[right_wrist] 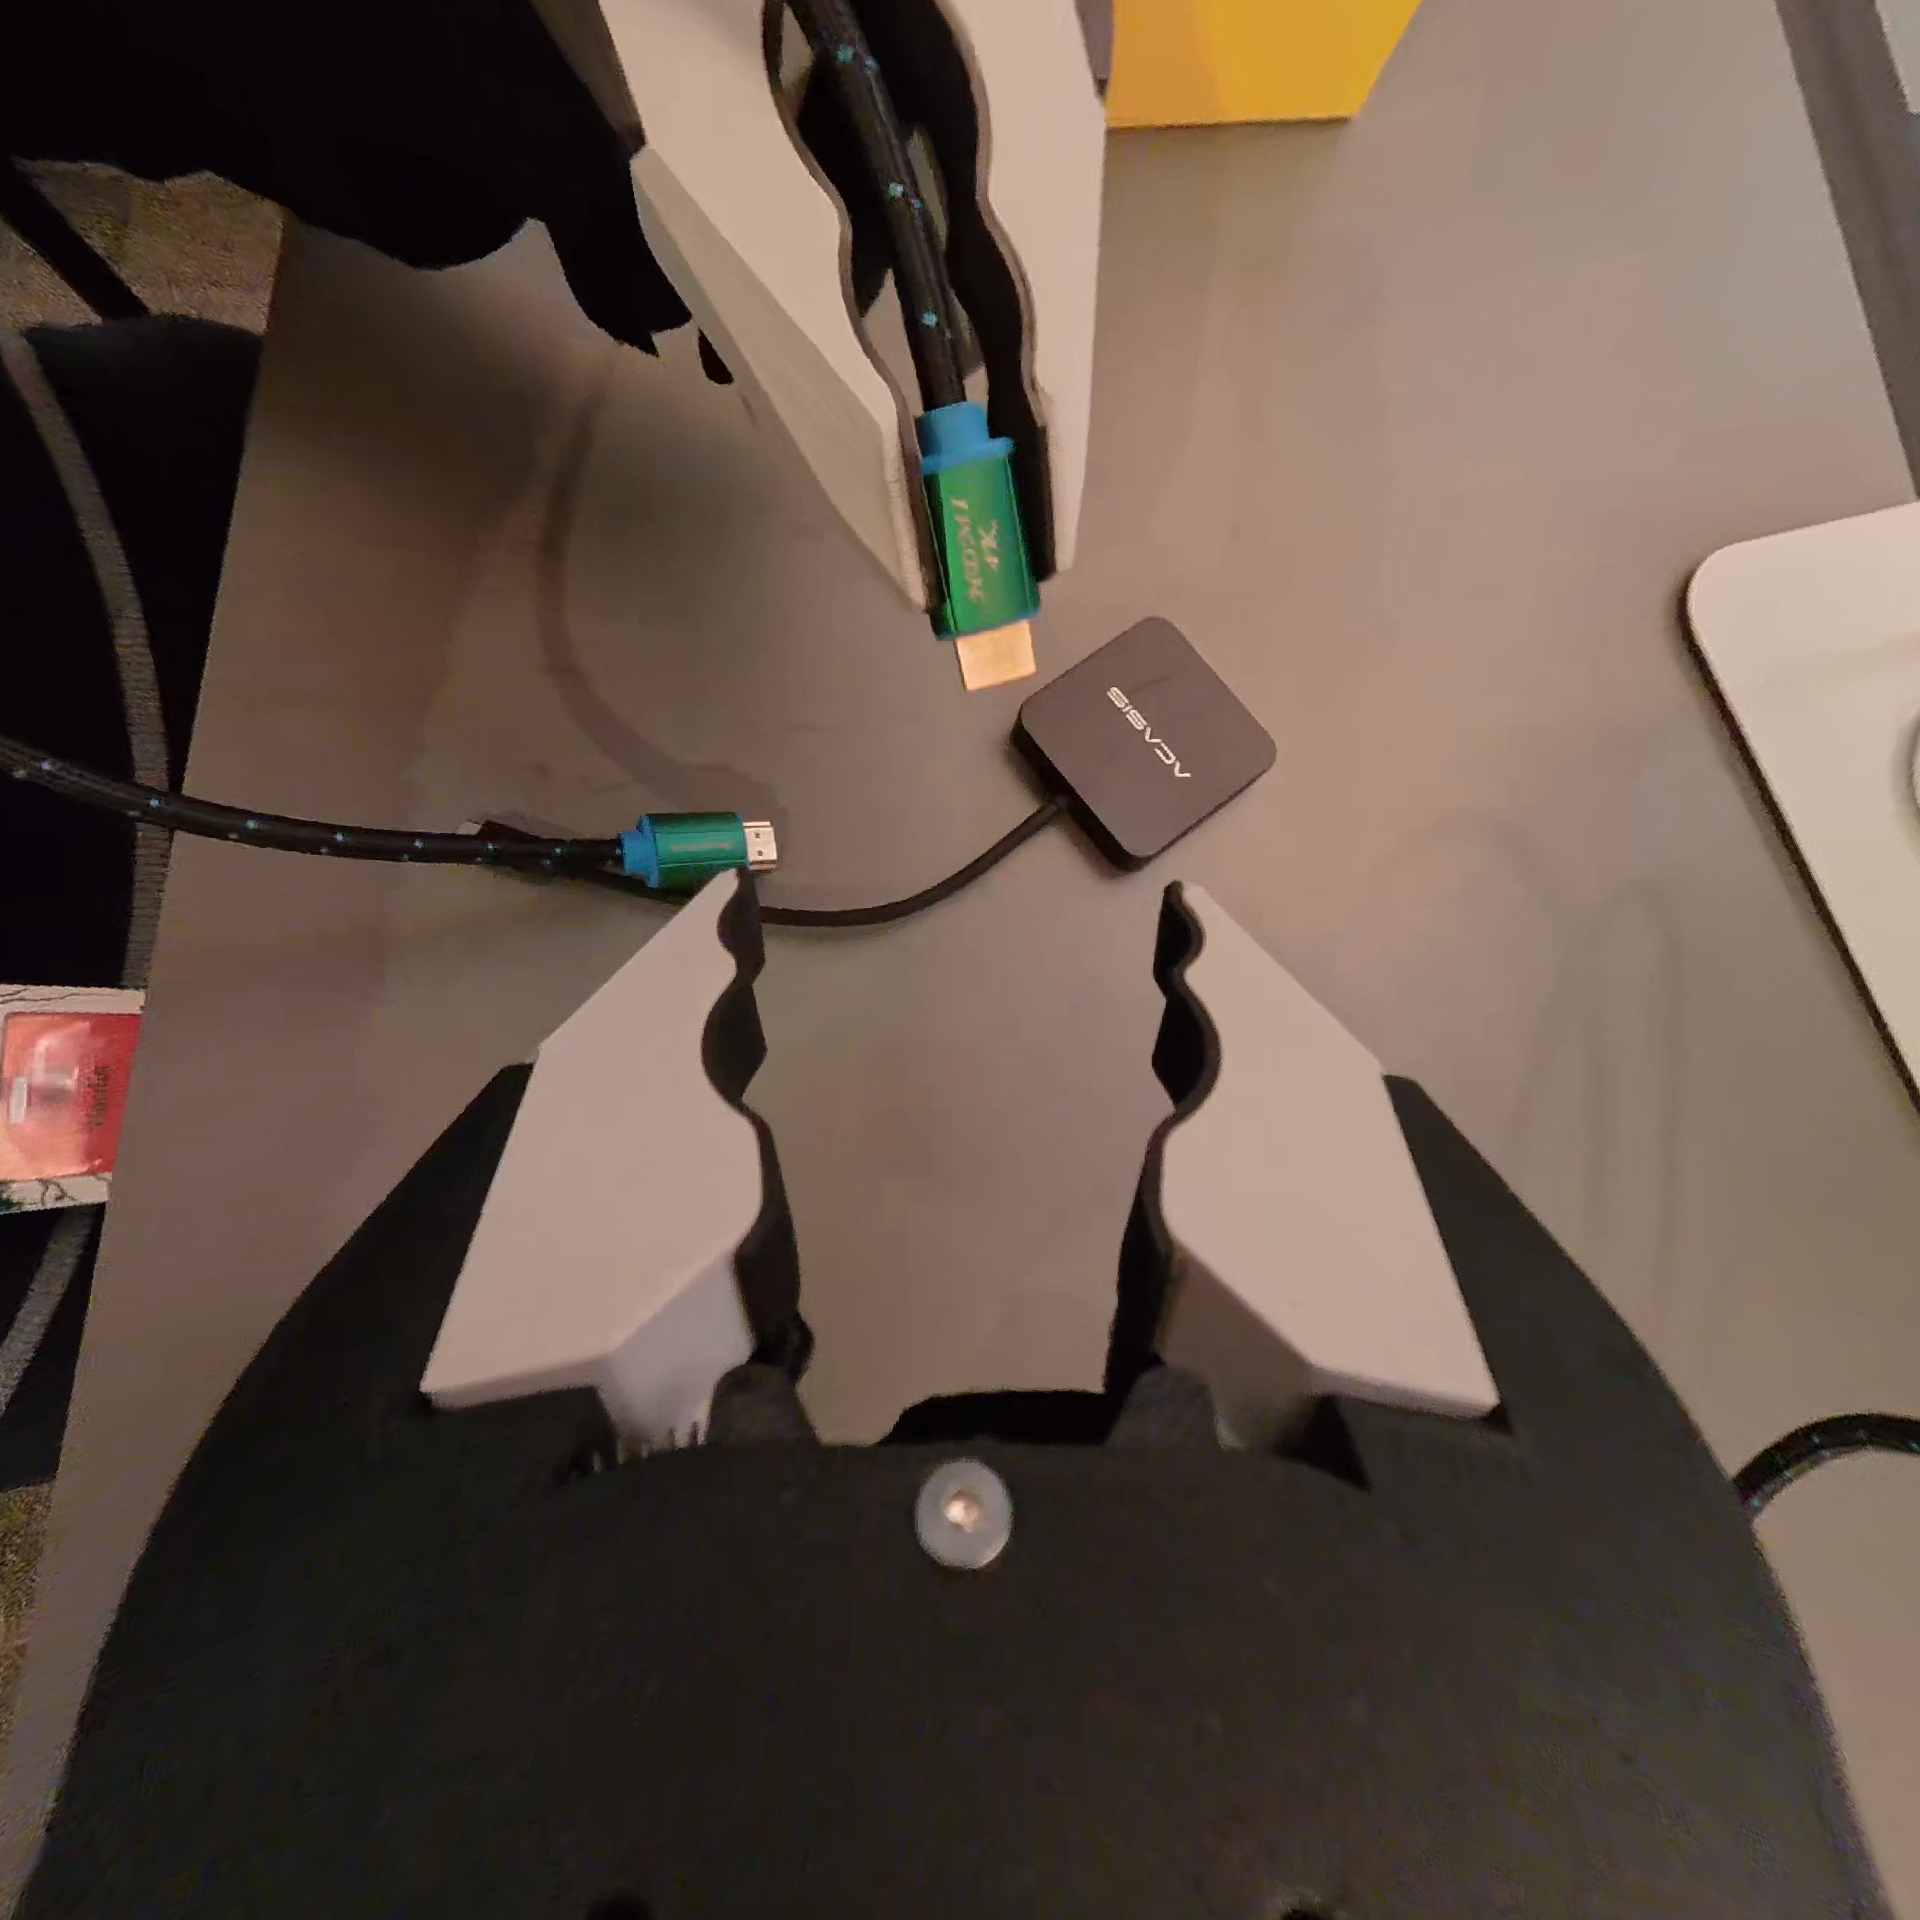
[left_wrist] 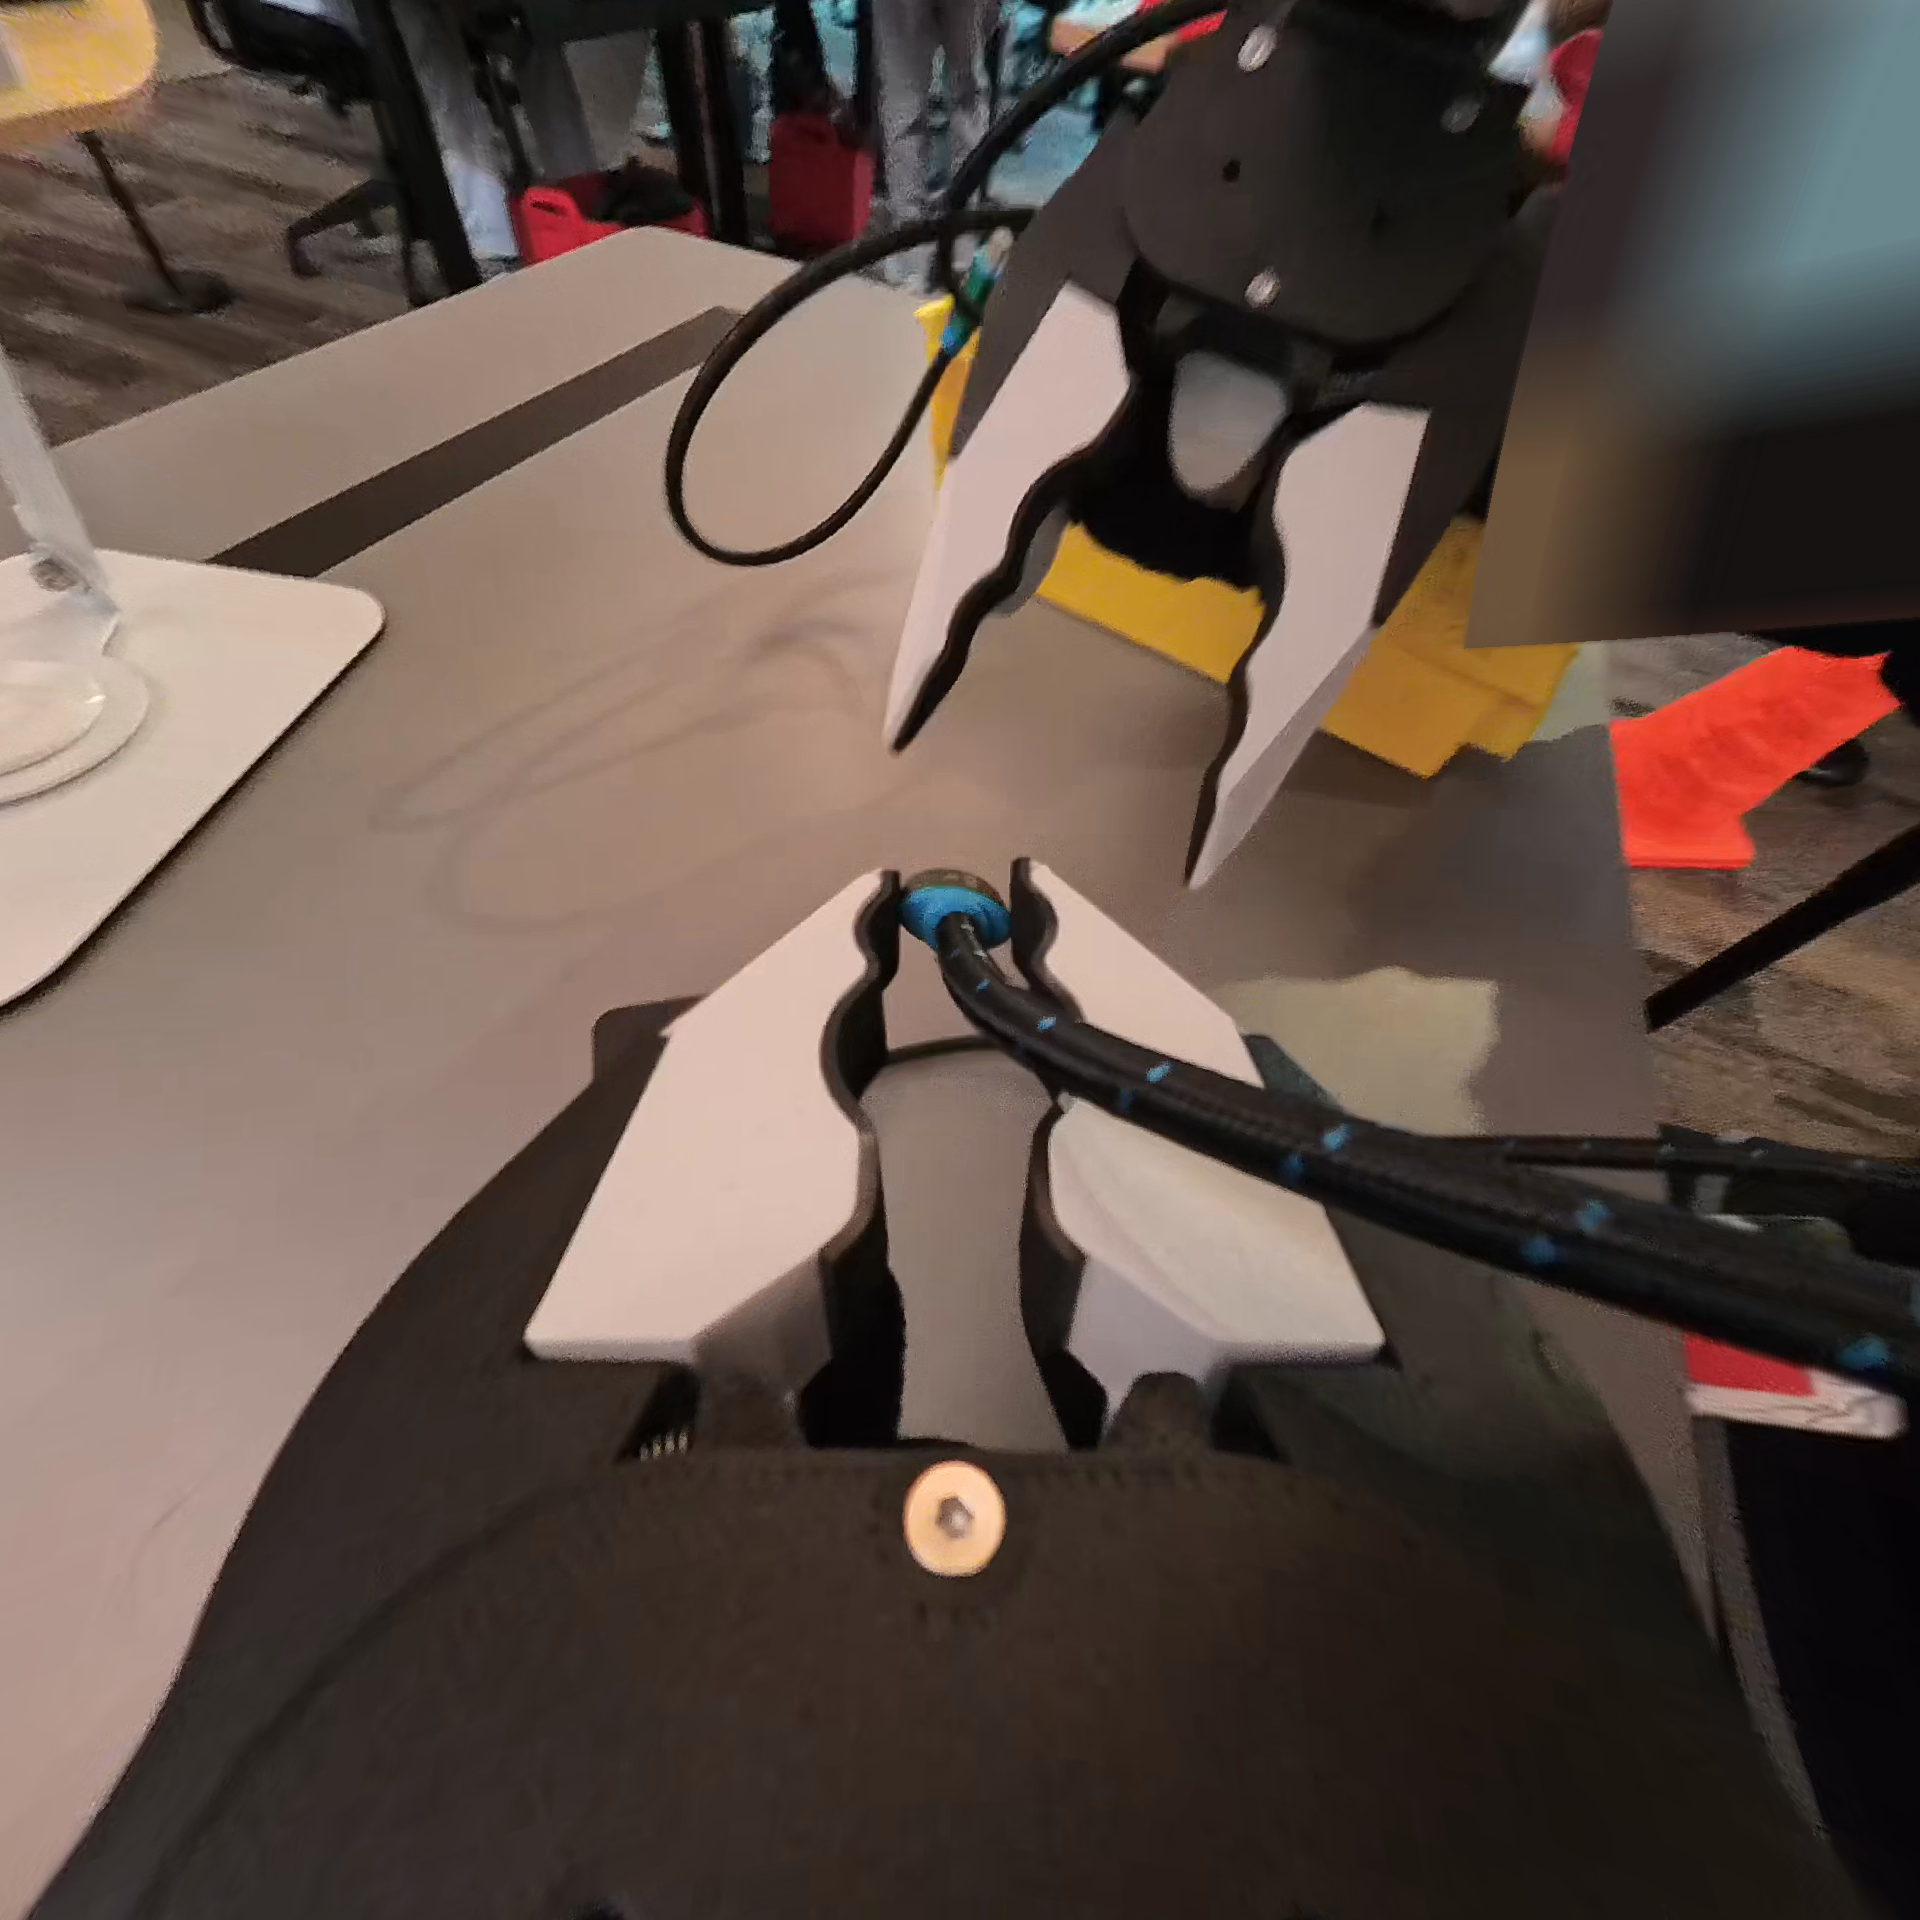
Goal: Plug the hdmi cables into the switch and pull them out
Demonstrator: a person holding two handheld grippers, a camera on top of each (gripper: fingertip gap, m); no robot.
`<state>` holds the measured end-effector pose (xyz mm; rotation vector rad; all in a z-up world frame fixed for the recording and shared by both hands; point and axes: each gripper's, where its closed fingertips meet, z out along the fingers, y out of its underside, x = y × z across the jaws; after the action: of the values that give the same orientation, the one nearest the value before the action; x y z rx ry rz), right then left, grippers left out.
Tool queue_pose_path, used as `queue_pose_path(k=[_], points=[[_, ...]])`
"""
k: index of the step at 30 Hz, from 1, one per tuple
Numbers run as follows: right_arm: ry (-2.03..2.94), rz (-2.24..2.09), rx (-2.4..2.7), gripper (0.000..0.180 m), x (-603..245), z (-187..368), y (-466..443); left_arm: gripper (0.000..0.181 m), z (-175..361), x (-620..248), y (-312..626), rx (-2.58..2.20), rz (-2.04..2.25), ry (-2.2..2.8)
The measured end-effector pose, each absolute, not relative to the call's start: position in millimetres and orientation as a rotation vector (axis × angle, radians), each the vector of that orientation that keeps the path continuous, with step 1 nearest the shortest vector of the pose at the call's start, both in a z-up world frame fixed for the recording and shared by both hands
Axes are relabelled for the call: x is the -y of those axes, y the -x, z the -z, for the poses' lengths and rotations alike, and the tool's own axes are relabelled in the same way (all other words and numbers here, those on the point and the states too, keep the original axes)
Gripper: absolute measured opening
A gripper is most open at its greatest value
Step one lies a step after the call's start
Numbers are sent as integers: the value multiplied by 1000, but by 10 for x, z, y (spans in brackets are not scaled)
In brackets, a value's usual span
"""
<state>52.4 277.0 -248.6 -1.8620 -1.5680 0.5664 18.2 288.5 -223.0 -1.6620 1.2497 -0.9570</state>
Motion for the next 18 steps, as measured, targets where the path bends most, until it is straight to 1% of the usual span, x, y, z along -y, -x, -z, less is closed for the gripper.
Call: queue_pose_path(k=[3, 6, 8, 11, 15, 18], points=[[1849, -577, 1539, 76, -2823, 2419, -519, 18, 2340, -2959, -47, -1200, 881, 1740], [1848, -484, 1647, 91, -2925, 2529, -481, 18, 2408, -3060, 97, -1092, 859, 1799], [1843, -477, 1726, 97, -2965, 2607, -368, 19, 2439, -3118, 179, -1045, 827, 1827], [1836, -434, 1851, 99, -3046, 2741, -198, 19, 2483, -3129, 245, -1011, 824, 1845], [1828, -376, 1931, 89, -3258, 2899, -30, 18, 2600, -3158, 315, -1012, 829, 1866], [1780, -324, 2026, 88, -3336, 3033, 83, 18, 2685, -3190, 364, -1000, 854, 1888]])
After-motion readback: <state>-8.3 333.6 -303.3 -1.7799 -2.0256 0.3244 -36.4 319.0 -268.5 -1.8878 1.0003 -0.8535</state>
